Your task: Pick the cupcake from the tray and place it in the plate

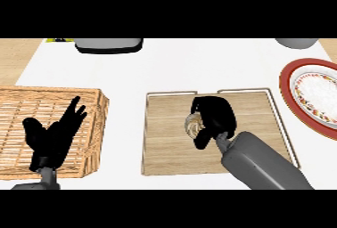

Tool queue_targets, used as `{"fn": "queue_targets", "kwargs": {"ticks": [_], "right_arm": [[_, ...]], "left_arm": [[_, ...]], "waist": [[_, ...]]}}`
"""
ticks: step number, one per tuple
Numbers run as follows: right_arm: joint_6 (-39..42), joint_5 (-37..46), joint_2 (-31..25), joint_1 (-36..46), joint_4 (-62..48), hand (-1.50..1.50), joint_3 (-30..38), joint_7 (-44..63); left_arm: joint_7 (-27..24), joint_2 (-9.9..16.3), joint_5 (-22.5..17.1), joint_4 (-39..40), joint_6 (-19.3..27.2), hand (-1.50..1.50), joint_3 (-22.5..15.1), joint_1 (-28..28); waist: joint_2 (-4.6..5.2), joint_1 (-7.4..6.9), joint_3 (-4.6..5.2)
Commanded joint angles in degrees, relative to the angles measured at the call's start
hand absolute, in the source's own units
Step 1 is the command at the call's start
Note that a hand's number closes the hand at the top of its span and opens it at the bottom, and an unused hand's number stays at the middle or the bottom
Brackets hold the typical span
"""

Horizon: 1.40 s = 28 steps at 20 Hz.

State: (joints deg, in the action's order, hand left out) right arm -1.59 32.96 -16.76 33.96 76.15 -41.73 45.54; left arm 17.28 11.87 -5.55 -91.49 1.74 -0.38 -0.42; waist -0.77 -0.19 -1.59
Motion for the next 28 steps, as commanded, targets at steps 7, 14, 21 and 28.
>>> {"fn": "queue_targets", "kwargs": {"ticks": [7, 14, 21, 28], "right_arm": [[-14.40, 10.62, -4.88, -14.43, 17.61, 1.50, -2.88, -0.14], [-25.07, 20.22, -9.13, -19.06, 30.92, 1.50, 2.46, 2.84], [-34.07, 18.18, -11.18, -26.08, 35.29, 1.50, 13.75, 2.57], [-43.11, 6.05, -13.66, -31.60, 35.82, 1.50, 24.60, -6.20]], "left_arm": [[-0.18, -5.19, -0.07, 3.47, 0.63, 0.00, -1.35, 3.11], [-0.65, -3.63, -1.22, 4.22, -1.95, 0.00, 1.40, 5.09], [-2.19, -7.84, 2.20, 2.47, -0.05, 0.00, -1.81, 5.69], [-0.94, -7.13, 1.20, 3.15, -1.90, 0.00, -0.15, 4.52]], "waist": [[0.32, 2.50, 1.60], [0.31, 3.04, 1.65], [0.73, 2.01, 1.54], [1.06, 1.49, 1.42]]}}
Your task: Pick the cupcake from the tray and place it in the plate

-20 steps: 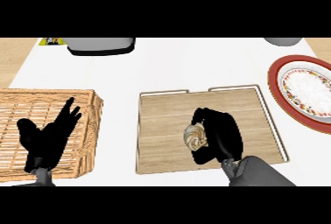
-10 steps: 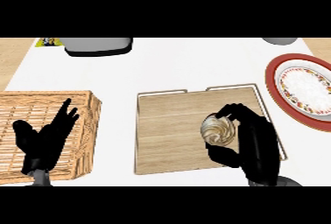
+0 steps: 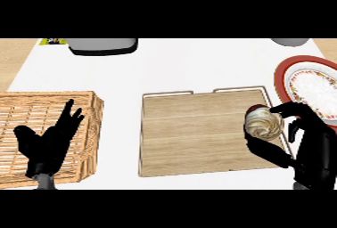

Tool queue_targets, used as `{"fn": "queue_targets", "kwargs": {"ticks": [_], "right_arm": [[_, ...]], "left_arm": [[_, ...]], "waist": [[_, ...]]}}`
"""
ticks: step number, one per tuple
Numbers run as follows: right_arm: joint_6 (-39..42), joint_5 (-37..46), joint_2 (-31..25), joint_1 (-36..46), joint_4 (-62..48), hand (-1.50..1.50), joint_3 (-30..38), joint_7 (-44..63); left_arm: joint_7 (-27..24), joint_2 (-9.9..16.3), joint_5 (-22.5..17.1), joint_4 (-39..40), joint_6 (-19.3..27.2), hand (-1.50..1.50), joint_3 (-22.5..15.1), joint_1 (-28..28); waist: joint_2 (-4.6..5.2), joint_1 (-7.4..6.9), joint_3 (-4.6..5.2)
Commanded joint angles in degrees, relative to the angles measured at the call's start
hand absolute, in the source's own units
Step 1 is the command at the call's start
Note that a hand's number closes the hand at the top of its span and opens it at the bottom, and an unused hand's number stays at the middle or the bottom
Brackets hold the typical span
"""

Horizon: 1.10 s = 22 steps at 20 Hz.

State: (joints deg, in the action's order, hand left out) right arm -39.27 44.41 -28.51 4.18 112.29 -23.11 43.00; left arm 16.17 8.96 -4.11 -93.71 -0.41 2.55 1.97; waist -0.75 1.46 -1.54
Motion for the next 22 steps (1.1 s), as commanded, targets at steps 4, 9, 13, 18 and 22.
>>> {"fn": "queue_targets", "kwargs": {"ticks": [4, 9, 13, 18, 22], "right_arm": [[-7.22, -11.50, -5.65, -3.52, -6.83, 1.50, 11.52, -11.03], [-10.32, -17.74, -6.86, 0.99, -19.99, 1.50, 19.62, -18.44], [-8.60, -26.25, -8.39, 4.01, -28.40, 1.50, 23.51, -27.37], [-4.16, -34.26, -9.01, 8.16, -38.64, 1.50, 28.39, -39.02], [-1.49, -37.58, -9.31, 11.70, -47.77, 1.50, 32.40, -47.15]], "left_arm": [[-1.07, -4.02, -0.34, 7.78, -0.62, 0.00, -1.86, 0.65], [0.50, -5.40, 0.95, 4.68, -1.13, 0.00, -4.44, 1.53], [0.90, -6.44, 1.46, 5.19, 0.08, 0.00, -3.84, 0.24], [-1.12, -5.50, 1.66, 7.78, -1.70, 0.00, -2.81, -0.80], [0.30, -6.98, 1.52, 6.41, -1.67, 0.00, -3.68, -0.17]], "waist": [[1.31, -0.36, 1.38], [1.41, -2.03, 1.26], [1.63, -2.54, 1.16], [1.88, -2.66, 1.17], [2.04, -3.57, 1.10]]}}
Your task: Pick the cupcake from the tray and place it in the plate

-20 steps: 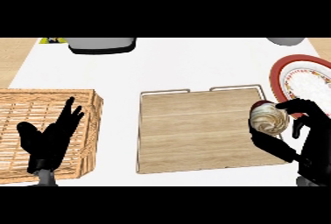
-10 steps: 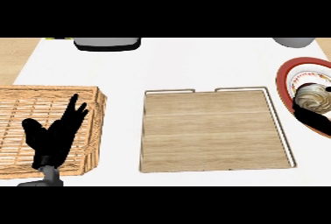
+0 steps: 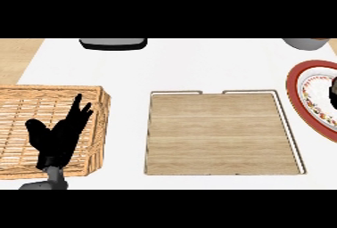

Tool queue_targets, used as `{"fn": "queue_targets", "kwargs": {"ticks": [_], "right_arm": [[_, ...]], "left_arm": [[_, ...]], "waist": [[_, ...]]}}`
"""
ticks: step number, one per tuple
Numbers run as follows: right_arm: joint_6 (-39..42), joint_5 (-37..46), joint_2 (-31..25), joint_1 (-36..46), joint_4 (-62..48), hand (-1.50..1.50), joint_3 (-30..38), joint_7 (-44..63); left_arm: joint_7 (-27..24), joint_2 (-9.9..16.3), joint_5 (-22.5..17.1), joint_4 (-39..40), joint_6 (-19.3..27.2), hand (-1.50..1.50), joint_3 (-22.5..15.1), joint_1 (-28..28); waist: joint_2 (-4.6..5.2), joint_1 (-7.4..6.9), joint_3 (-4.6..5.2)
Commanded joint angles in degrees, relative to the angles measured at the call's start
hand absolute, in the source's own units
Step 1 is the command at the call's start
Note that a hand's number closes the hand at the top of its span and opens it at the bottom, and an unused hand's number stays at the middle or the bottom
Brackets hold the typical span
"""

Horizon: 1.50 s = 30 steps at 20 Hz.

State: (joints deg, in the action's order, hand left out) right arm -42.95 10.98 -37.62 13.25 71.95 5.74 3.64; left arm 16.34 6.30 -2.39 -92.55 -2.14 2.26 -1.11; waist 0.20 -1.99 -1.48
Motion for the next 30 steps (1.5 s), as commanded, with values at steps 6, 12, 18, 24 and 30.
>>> {"fn": "queue_targets", "kwargs": {"ticks": [6, 12, 18, 24, 30], "right_arm": [[16.95, -3.14, -5.97, 5.28, -24.32, -1.50, 0.62, -3.97], [24.48, -8.01, -3.72, 10.56, -32.70, -1.50, 3.96, -17.03], [25.96, -15.46, -0.22, 16.18, -37.46, -1.50, 11.97, -27.15], [35.64, -21.62, -5.68, 16.73, -46.31, -1.50, 19.51, -32.19], [51.87, -24.46, -8.88, 11.41, -50.88, -1.50, 21.50, -37.78]], "left_arm": [[0.48, -4.09, -0.05, 3.96, -1.17, 0.00, -3.56, 1.68], [1.17, -3.65, 0.07, 5.61, -2.16, 0.00, -2.80, 0.51], [1.31, -5.70, 1.04, 5.46, -1.33, 0.00, -3.60, 1.26], [1.47, -4.68, 0.78, 4.06, -1.66, 0.00, -1.88, 1.72], [-0.10, -4.68, 1.52, 4.97, -2.02, 0.00, -1.11, 4.47]], "waist": [[1.98, -2.69, 1.13], [1.83, -1.93, 0.88], [1.28, -0.98, 0.98], [1.03, -0.30, 1.06], [0.77, 0.88, 1.09]]}}
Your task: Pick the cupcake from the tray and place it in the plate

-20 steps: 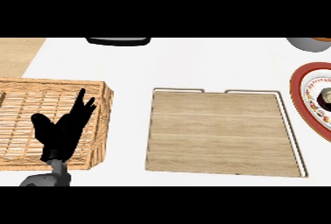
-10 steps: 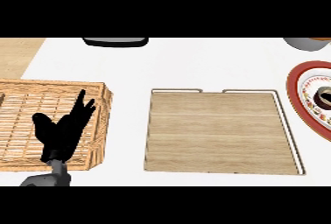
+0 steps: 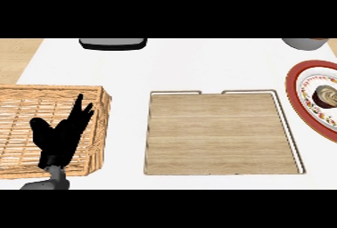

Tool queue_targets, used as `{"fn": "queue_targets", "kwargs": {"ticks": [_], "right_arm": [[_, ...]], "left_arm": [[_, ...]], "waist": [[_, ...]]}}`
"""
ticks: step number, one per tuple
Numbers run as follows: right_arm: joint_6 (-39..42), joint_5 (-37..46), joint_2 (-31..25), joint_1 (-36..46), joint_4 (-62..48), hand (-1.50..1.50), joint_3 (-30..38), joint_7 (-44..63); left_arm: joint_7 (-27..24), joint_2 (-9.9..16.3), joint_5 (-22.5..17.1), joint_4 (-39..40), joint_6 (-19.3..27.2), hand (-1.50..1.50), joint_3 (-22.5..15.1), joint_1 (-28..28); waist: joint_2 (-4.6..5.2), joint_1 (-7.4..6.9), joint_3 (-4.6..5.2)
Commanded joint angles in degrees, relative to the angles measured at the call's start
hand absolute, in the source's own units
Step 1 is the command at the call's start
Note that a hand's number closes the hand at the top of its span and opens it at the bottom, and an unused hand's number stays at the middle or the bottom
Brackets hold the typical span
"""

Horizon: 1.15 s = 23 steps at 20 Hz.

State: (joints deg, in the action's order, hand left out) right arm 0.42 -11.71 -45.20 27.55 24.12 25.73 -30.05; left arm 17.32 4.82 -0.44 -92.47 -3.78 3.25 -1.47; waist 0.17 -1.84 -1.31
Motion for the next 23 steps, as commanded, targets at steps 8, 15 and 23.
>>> {"fn": "queue_targets", "kwargs": {"ticks": [8, 15, 23], "right_arm": [[23.34, 0.47, -5.90, -11.06, -7.13, -1.50, -0.03, -12.98], [21.96, 4.32, -6.42, -15.09, -7.84, -1.50, -2.59, -18.96], [19.10, 5.70, -3.93, -17.04, -9.22, -1.50, -3.19, -23.58]], "left_arm": [[-0.63, -3.60, -0.67, 3.77, -0.24, 0.00, -1.06, 4.43], [-1.40, -4.16, 0.08, 6.07, -0.64, 0.00, -0.92, 4.80], [-1.65, -3.17, -0.01, 6.02, -1.21, 0.00, -0.12, 4.02]], "waist": [[0.44, 1.42, 0.96], [0.22, 1.90, 1.12], [0.18, 1.53, 1.08]]}}
